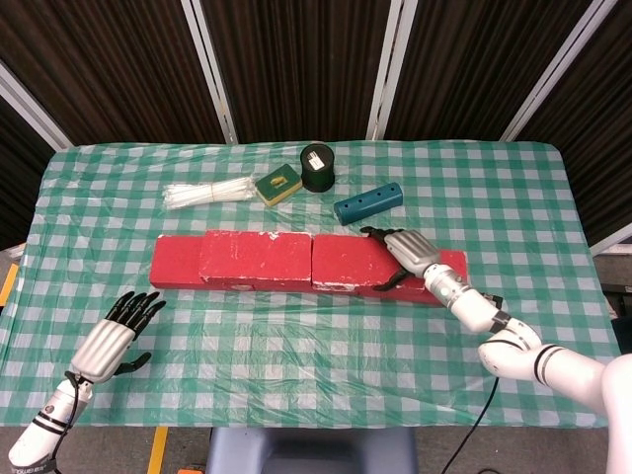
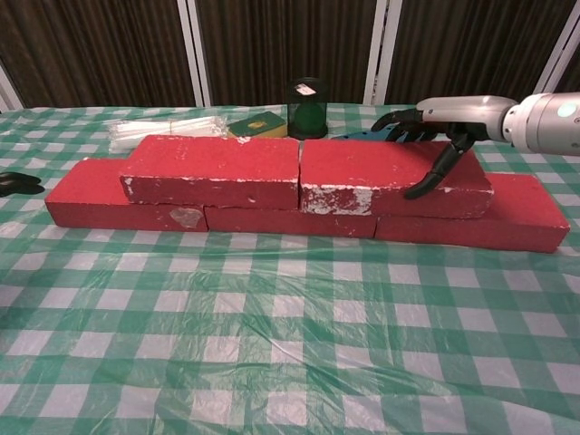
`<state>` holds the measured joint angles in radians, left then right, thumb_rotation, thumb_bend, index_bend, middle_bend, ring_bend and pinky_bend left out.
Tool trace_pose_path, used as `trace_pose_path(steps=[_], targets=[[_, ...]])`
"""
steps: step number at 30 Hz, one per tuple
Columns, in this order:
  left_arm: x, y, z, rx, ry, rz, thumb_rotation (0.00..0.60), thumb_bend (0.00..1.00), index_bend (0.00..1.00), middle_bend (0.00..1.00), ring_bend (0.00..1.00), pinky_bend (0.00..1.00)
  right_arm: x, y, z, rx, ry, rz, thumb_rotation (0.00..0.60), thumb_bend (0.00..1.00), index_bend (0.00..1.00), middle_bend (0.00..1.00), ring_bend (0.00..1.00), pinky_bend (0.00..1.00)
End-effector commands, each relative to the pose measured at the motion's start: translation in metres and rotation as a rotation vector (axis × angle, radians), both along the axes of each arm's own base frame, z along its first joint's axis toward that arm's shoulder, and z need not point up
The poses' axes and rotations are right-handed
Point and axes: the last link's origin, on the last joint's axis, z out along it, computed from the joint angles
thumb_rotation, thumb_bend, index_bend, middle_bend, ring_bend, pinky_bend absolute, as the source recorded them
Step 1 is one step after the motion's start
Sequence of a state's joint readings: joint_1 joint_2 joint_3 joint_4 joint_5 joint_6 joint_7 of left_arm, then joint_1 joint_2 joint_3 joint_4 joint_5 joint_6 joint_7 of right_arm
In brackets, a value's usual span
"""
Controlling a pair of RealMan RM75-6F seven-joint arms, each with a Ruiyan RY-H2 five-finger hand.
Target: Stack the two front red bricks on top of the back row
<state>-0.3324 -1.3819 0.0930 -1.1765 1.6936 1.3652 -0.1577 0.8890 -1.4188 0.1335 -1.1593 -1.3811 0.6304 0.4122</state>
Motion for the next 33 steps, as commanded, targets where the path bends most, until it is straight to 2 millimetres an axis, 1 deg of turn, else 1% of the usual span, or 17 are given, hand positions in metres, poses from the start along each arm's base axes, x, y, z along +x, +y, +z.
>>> trace_pose_path(steps=[1, 11, 14, 18, 22, 28, 31, 33], targets=[[0.000, 0.000, 0.000, -0.001, 0.000, 0.000, 0.600, 0.27, 0.00, 0.00, 0.00, 0.00, -0.001, 0.000, 0.001, -0.004, -0.001, -0.006, 0.600, 0.12, 0.07, 0.36, 0.29, 0.43], [0.000, 0.000, 0.000, -0.002, -0.001, 0.000, 0.600, 0.27, 0.00, 0.00, 0.00, 0.00, 0.000, 0.000, -0.001, 0.002, -0.001, -0.012, 0.600, 0.12, 0.01, 0.30, 0.25, 0.41], [0.000, 0.000, 0.000, -0.001, -0.001, 0.001, 0.600, 0.27, 0.00, 0.00, 0.00, 0.00, -0.001, 0.000, -0.001, 0.010, 0.007, -0.021, 0.600, 0.12, 0.00, 0.22, 0.17, 0.38], [0.000, 0.001, 0.000, -0.002, -0.001, 0.001, 0.600, 0.27, 0.00, 0.00, 0.00, 0.00, -0.002, 0.000, -0.001, 0.013, 0.017, -0.026, 0.600, 0.12, 0.00, 0.11, 0.07, 0.30], [0.000, 0.000, 0.000, -0.003, -0.001, 0.001, 0.600, 0.27, 0.00, 0.00, 0.00, 0.00, -0.001, 0.000, 0.000, 0.013, 0.018, -0.027, 0.600, 0.12, 0.00, 0.07, 0.02, 0.25], [0.000, 0.000, 0.000, -0.003, -0.001, -0.001, 0.600, 0.27, 0.00, 0.00, 0.00, 0.00, -0.001, 0.002, 0.004, 0.012, 0.011, -0.022, 0.600, 0.12, 0.00, 0.02, 0.00, 0.20], [0.001, 0.000, 0.000, -0.003, -0.001, -0.003, 0.600, 0.27, 0.00, 0.00, 0.00, 0.00, -0.002, 0.005, 0.011, 0.002, 0.002, -0.014, 0.600, 0.12, 0.00, 0.01, 0.00, 0.17], [0.001, -0.001, 0.000, -0.003, -0.003, -0.004, 0.600, 0.27, 0.00, 0.00, 0.00, 0.00, -0.004, 0.008, 0.019, -0.009, -0.008, -0.011, 0.600, 0.11, 0.00, 0.00, 0.00, 0.15]])
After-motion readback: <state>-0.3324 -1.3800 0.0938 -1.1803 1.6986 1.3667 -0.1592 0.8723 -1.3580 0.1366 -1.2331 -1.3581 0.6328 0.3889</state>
